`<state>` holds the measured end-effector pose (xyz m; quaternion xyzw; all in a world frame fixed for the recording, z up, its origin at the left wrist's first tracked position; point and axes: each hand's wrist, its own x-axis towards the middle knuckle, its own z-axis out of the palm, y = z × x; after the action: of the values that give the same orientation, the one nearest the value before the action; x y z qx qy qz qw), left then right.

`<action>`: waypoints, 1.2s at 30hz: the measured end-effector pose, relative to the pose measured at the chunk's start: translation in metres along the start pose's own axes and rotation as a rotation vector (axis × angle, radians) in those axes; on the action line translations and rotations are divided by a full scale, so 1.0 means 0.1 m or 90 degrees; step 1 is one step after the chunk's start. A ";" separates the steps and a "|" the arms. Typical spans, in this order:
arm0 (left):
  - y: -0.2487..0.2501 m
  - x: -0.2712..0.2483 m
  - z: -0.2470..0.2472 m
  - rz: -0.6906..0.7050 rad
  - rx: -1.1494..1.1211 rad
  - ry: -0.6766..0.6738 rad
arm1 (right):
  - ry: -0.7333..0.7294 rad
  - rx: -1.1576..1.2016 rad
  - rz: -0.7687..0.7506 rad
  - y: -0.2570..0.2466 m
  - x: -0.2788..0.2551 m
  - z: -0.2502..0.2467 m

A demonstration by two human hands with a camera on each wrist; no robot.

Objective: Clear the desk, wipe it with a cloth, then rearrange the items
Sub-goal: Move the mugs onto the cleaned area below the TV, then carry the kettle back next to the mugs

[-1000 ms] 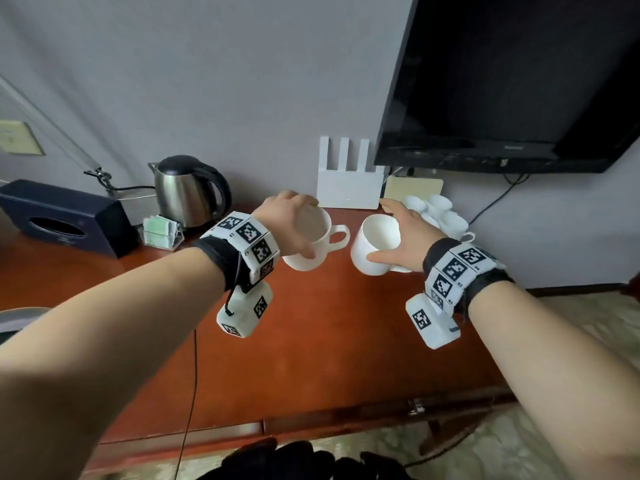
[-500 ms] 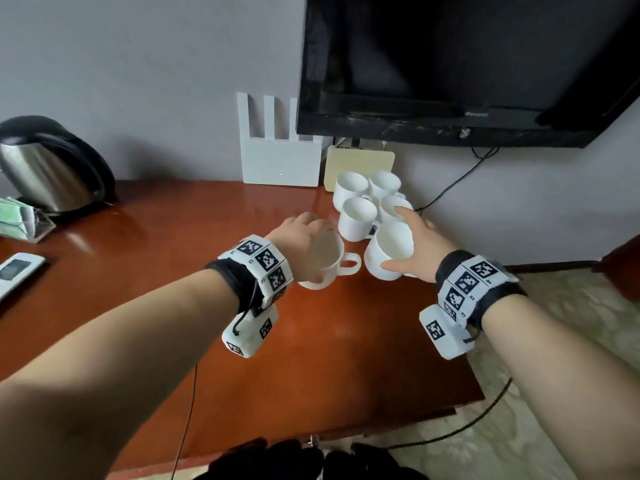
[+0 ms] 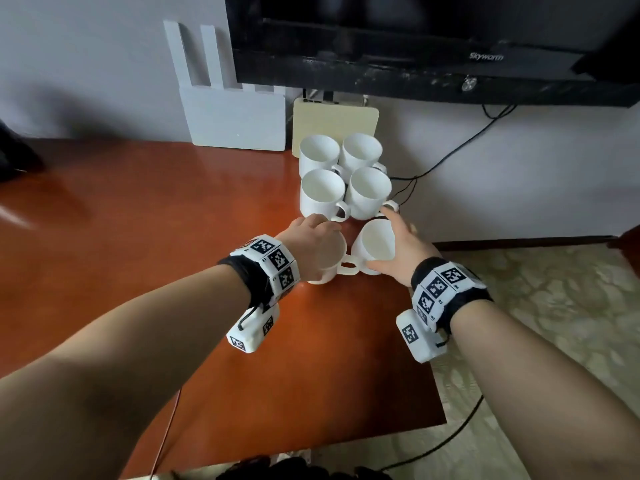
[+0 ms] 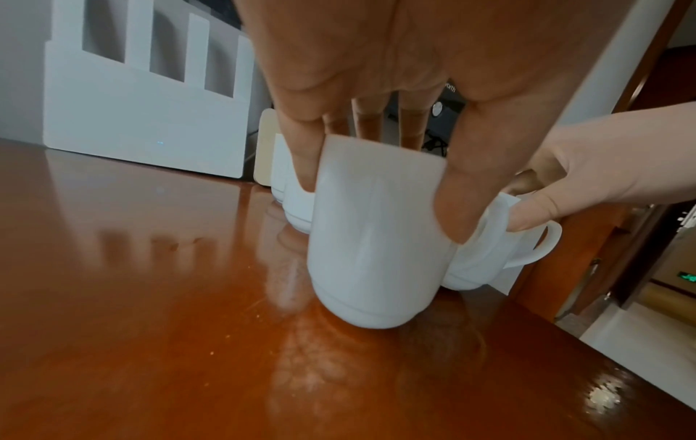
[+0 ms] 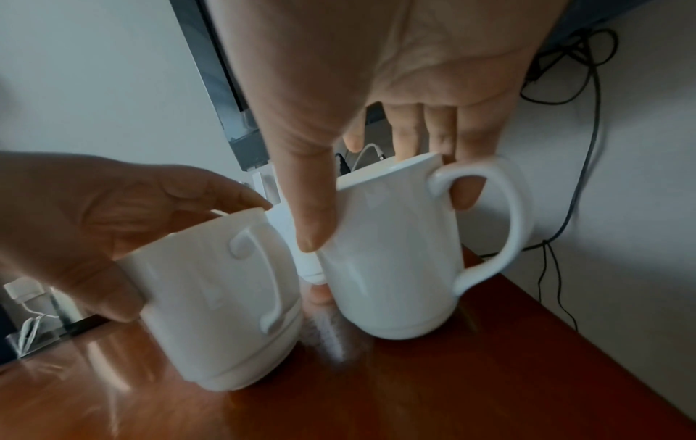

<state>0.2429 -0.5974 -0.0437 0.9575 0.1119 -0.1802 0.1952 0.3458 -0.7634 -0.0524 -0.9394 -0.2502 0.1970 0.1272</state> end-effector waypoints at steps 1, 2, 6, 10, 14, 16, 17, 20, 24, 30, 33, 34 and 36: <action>0.01 0.05 0.00 -0.001 -0.002 -0.002 | -0.001 0.002 -0.001 0.01 0.04 0.00; 0.02 0.08 0.00 -0.002 -0.001 -0.003 | -0.001 0.005 -0.001 0.02 0.08 0.00; 0.06 0.23 -0.04 0.004 0.001 -0.006 | 0.001 0.006 -0.008 0.02 0.24 -0.04; 0.04 0.34 -0.06 0.017 0.052 -0.020 | -0.004 -0.015 -0.023 0.03 0.32 -0.06; 0.04 0.32 -0.09 0.019 0.096 0.000 | 0.002 -0.011 -0.032 0.06 0.34 -0.06; 0.05 0.31 -0.10 0.020 0.116 0.012 | -0.001 -0.006 -0.031 0.07 0.34 -0.06; 0.06 0.30 -0.11 0.020 0.121 0.010 | -0.004 -0.003 -0.030 0.07 0.34 -0.06; 0.08 0.29 -0.12 0.012 0.124 -0.003 | -0.017 -0.003 -0.028 0.03 0.33 -0.07; 0.07 0.25 -0.12 0.008 0.129 -0.007 | -0.026 -0.038 -0.037 -0.05 0.29 -0.11; -0.05 0.06 -0.28 -0.016 0.102 0.043 | 0.015 -0.094 -0.059 -0.37 0.18 -0.29; -0.21 -0.15 -0.43 -0.041 0.080 0.080 | 0.035 -0.094 -0.096 -0.67 0.13 -0.36; -0.29 -0.24 -0.48 -0.053 0.074 0.092 | 0.035 -0.094 -0.108 -0.80 0.12 -0.36; -0.47 -0.43 -0.59 -0.083 0.065 0.113 | 0.035 -0.100 -0.134 -1.09 0.09 -0.35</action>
<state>0.2083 -0.5367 0.0074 0.9690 0.1819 -0.1123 0.1235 0.3226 -0.6721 0.0130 -0.9201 -0.3583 0.1369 0.0796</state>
